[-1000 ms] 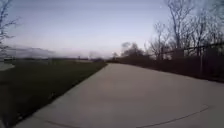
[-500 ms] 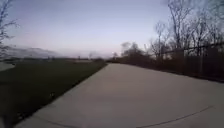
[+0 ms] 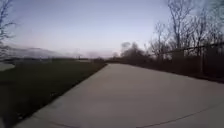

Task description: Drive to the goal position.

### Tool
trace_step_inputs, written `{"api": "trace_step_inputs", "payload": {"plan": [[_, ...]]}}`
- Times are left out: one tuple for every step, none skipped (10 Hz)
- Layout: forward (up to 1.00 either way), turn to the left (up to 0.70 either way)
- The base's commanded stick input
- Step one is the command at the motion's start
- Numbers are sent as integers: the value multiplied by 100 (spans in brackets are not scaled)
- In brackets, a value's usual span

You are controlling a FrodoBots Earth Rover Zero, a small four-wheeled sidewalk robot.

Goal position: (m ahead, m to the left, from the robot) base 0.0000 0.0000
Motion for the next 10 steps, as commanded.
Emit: {"api": "trace_step_inputs", "payload": {"plan": [[1, 0], [4, 0], [5, 0], [5, 0], [2, 0], [3, 0], [0, 0], [0, 0], [2, 0], [5, 0]]}}
